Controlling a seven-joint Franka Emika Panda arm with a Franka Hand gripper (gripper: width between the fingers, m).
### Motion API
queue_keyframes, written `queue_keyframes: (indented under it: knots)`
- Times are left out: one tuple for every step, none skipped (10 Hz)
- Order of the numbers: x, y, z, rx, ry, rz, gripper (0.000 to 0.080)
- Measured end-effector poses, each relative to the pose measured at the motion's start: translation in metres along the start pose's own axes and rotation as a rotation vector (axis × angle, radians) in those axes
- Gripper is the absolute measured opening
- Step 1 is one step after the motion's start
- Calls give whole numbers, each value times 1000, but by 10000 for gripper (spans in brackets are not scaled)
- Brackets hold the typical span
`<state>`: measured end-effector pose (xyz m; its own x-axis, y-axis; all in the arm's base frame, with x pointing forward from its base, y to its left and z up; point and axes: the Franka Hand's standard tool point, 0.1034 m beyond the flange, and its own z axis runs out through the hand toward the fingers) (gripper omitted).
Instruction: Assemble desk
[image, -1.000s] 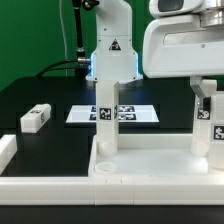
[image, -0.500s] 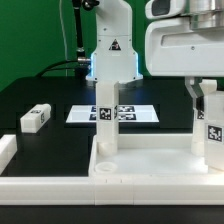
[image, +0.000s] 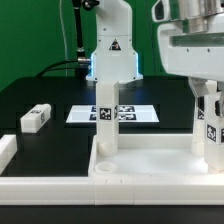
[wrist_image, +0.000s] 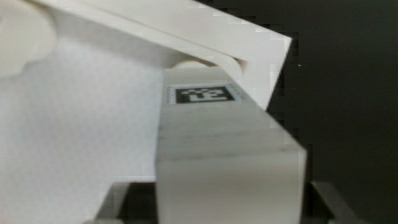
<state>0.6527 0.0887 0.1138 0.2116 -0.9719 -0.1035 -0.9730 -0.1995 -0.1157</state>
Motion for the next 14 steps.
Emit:
queue_keyframes:
  knots:
    - [-1,0,0,-4,-1,62,295]
    - [-2,1,0,-6,-2,161,295]
    - [-2,1,0,-7,-2,200,295]
    - [-2,1,0,-6,-2,190,295]
    - [-2,1,1,-6,-2,170,319]
    - [-3,1,0,-6,-2,165,494]
    - [-6,0,-2,-11,-9,5,494]
    - [-10,-3,-1,-3,-16,-200,622]
    - [-15,1,6,-1,-25,-340,641]
    - [-21,5,6,7,-8,-369,647]
    - [-20,6,6,4,-6,-436,647]
    - [-18,6,6,2,-2,-527,649]
    - [-17,6,6,-5,7,-643,649]
    - [-18,4,4,-14,15,-870,649]
